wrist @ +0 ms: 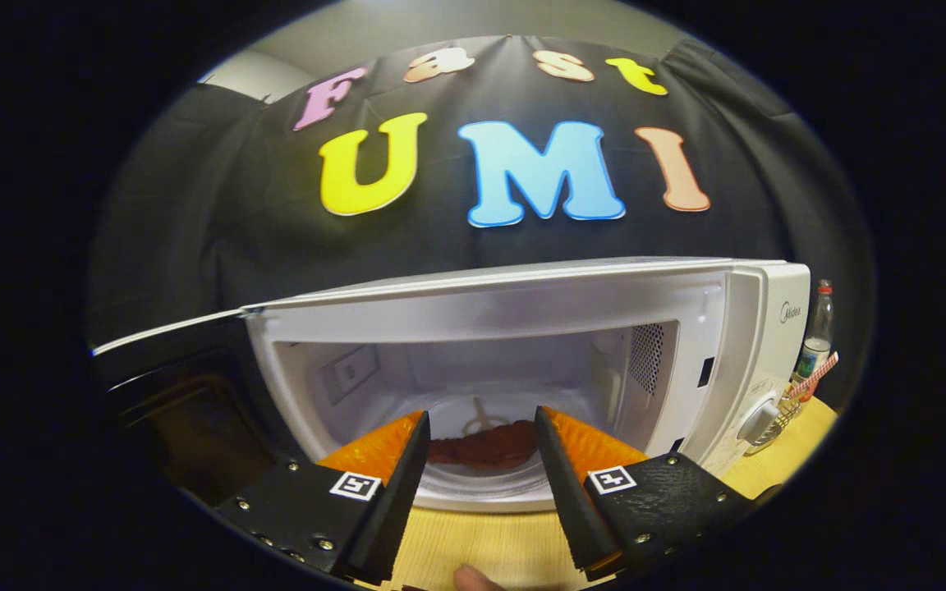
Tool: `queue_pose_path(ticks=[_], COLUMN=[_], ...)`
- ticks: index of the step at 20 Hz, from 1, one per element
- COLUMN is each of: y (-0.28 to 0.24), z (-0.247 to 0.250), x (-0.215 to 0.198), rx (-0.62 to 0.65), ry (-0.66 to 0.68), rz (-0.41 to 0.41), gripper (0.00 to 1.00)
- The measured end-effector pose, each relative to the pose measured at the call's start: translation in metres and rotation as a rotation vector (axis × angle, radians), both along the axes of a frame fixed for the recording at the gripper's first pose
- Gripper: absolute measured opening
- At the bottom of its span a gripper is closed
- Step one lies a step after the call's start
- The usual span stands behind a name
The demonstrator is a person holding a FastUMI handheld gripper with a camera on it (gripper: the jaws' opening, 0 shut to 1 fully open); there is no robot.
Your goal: Open the microwave, put the food inside, and close the microwave door.
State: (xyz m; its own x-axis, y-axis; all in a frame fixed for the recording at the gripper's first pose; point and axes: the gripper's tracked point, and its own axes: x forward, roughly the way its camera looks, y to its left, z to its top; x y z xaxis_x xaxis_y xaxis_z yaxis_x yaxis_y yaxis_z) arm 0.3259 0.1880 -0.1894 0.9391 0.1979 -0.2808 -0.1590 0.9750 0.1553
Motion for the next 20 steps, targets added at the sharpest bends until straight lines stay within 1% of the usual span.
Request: queue_pose_path(ticks=[2,4,5,7,8,10,12,14,16,18,19,20], y=[0.01,0.028,0.041,0.064,0.074,0.088,0.101,0.126,0.163,0.205,0.221,0.234], z=[0.023,0.06,0.08,0.119,0.136,0.163,0.178,0.186,0.195,0.192,0.186,0.177], x=[-0.04,-0.08,-0.102,-0.148,-0.168,-0.202,-0.23,-0.257,-0.287,-0.314,-0.323,-0.327], rx=[-0.002,0.004,0.03,0.116,0.157,0.193,0.181,0.177,0.198,0.189,0.166,0.135], ry=[-0.008,-0.057,-0.081,-0.119,-0.134,-0.161,-0.182,-0.184,-0.188,-0.178,-0.18,-0.179], rz=[0.084,0.176,0.236,0.33,0.37,0.424,0.461,0.524,0.606,0.678,0.691,0.689], gripper=[0.77,0.77,0.77,0.77,0.77,0.77,0.77,0.77,0.77,0.77,0.77,0.77])
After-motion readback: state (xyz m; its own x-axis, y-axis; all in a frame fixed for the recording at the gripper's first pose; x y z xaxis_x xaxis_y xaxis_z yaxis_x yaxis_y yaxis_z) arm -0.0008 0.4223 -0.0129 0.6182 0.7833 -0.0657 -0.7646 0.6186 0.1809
